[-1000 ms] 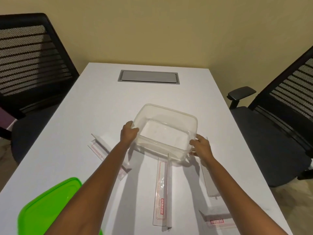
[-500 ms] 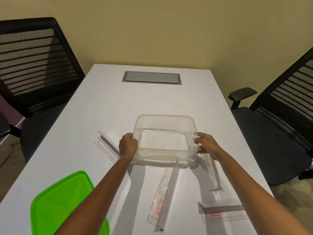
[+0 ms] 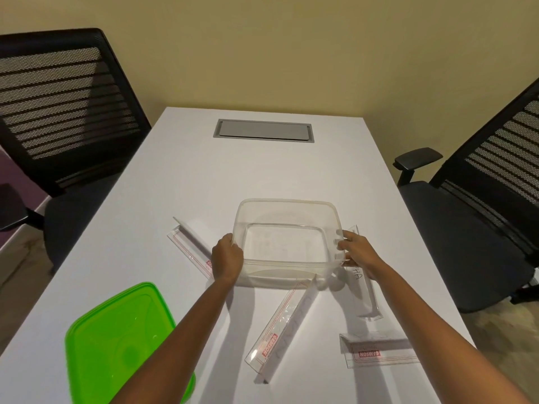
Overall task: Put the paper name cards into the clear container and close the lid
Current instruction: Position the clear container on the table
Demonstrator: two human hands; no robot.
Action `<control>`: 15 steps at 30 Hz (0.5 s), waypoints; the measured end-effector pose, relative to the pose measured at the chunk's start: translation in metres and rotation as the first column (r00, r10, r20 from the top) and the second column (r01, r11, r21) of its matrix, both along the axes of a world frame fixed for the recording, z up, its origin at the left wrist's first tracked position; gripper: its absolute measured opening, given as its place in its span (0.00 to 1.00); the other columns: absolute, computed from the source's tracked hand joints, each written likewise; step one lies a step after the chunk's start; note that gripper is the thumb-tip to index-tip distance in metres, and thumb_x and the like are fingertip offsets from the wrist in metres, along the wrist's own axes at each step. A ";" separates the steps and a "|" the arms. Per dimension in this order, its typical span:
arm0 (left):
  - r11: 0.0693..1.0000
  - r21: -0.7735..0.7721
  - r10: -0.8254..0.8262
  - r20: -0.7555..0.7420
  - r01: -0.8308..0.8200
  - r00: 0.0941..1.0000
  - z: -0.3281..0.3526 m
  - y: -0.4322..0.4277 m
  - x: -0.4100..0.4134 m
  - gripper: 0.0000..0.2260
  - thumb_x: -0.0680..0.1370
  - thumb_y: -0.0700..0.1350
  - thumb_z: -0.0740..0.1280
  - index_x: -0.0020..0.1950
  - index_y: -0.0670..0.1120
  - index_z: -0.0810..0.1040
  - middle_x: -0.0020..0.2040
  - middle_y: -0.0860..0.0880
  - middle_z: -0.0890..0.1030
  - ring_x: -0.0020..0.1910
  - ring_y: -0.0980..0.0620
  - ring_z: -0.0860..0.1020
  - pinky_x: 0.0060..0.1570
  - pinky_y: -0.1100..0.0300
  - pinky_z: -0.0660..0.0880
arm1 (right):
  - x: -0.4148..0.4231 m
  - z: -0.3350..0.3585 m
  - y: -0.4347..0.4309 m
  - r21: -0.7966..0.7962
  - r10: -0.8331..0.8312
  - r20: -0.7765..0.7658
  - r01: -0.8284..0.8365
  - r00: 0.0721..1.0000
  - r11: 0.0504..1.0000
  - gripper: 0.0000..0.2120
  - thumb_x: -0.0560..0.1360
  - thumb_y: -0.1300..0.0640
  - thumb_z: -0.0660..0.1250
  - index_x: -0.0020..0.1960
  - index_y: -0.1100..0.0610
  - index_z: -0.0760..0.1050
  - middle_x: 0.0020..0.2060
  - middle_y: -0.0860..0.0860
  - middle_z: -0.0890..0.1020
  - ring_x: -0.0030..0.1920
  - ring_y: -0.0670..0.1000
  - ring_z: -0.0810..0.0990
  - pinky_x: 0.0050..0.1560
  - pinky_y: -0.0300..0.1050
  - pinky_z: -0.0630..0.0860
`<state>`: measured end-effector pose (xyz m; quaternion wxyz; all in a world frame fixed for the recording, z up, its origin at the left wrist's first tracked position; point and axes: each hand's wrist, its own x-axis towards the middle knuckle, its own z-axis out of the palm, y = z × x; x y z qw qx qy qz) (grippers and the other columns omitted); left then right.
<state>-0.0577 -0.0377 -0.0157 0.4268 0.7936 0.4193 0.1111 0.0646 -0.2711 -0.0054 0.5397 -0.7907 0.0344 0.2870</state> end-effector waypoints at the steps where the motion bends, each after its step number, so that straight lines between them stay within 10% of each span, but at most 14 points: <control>1: 1.000 -0.003 -0.005 0.001 0.005 1.000 0.000 0.000 -0.001 0.13 0.80 0.36 0.56 0.60 0.34 0.76 0.58 0.34 0.80 0.58 0.35 0.76 0.56 0.51 0.73 | -0.001 0.000 0.000 0.009 -0.006 0.003 0.006 1.000 1.000 0.20 0.75 0.67 0.58 0.64 0.55 0.72 0.40 0.51 0.76 0.33 0.51 0.75 0.33 0.40 0.74; 15: 0.994 0.008 -0.106 0.175 0.106 0.979 0.002 -0.027 -0.050 0.21 0.82 0.40 0.56 0.74 0.39 0.61 0.72 0.39 0.69 0.70 0.41 0.70 0.67 0.50 0.68 | -0.072 -0.027 -0.010 0.178 -0.346 0.109 0.324 0.932 0.929 0.16 0.81 0.53 0.55 0.66 0.57 0.69 0.51 0.56 0.74 0.50 0.55 0.75 0.54 0.52 0.75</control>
